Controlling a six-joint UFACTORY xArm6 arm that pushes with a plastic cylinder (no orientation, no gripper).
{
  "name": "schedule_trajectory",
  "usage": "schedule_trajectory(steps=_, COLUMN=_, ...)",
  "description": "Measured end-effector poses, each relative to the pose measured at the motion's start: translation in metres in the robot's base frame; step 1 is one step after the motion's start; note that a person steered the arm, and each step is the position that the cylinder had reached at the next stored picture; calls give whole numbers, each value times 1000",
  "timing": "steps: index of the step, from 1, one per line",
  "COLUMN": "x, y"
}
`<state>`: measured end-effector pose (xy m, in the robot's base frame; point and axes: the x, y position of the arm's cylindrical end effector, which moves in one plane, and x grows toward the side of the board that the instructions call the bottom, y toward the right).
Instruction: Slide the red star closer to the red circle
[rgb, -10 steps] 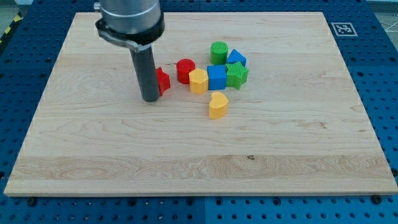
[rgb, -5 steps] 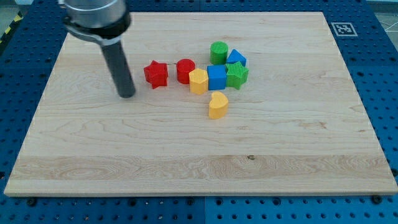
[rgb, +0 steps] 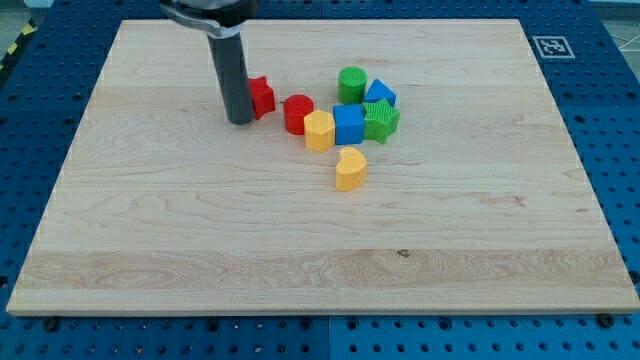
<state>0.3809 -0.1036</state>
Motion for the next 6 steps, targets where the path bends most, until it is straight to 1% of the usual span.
schedule_trajectory(steps=1, x=-13, y=-8)
schedule_trajectory(steps=2, x=-44, y=-39)
schedule_trajectory(steps=3, x=-90, y=-44)
schedule_trajectory(steps=4, x=-98, y=-11)
schedule_trajectory(steps=5, x=-87, y=5)
schedule_trajectory(steps=6, x=-73, y=5)
